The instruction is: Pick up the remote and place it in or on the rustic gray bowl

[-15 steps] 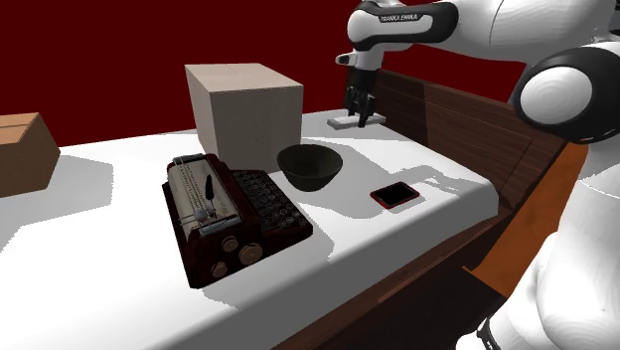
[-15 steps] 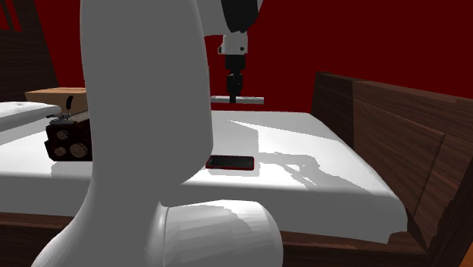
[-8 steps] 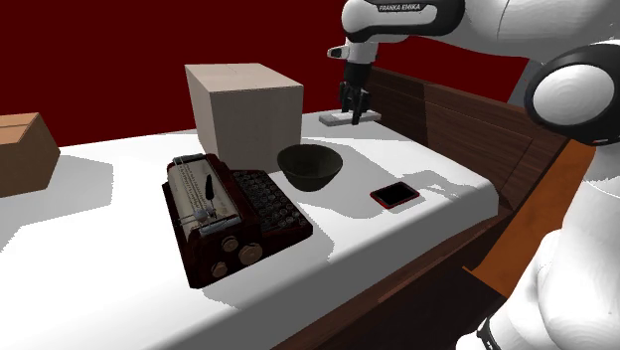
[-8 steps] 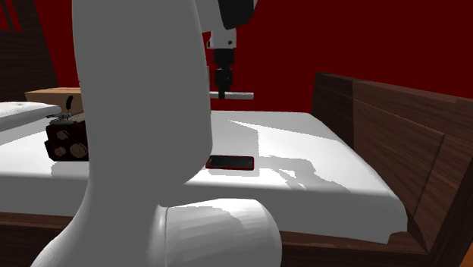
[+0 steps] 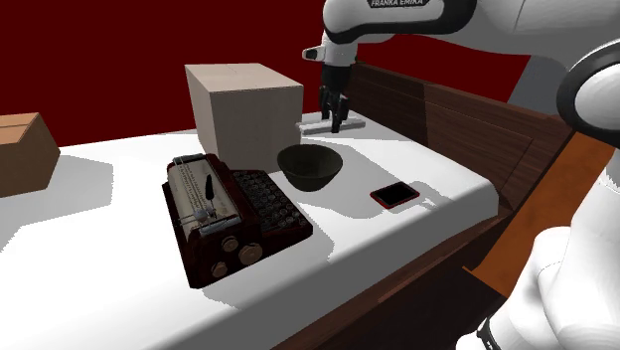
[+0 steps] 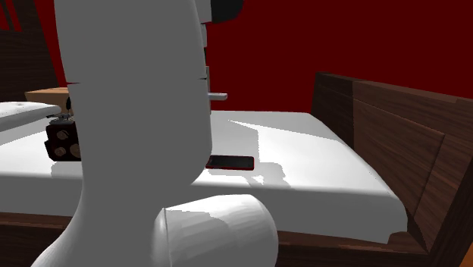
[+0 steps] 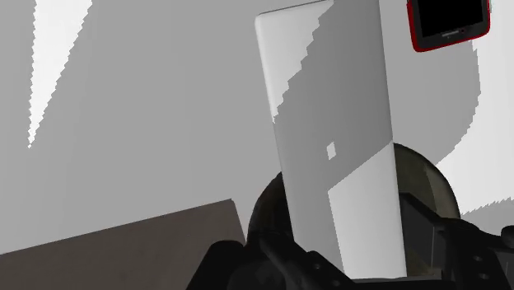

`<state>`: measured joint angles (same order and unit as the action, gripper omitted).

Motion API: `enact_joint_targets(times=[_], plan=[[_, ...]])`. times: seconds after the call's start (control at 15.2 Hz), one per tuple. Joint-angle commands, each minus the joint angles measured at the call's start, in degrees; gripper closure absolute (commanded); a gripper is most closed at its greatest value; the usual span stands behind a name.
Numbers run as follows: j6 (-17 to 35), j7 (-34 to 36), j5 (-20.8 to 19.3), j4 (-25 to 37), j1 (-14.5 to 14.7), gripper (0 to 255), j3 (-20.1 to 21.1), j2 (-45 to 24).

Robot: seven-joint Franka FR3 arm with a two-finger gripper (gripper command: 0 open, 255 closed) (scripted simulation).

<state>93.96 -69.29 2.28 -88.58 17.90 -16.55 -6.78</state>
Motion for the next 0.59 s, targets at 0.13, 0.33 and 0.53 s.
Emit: enact_joint_targets(times=[0.13,0.33,0.53], plan=[[0.02,5.47,-0.12,0.28,3.05,255,2.34,-0.17],[0.76,7.92,-0.17,-0.28,4.43,255,3.43,-0.30],[3.16,7.93,-0.23,-2.96,4.49,255,3.47,-0.02]])
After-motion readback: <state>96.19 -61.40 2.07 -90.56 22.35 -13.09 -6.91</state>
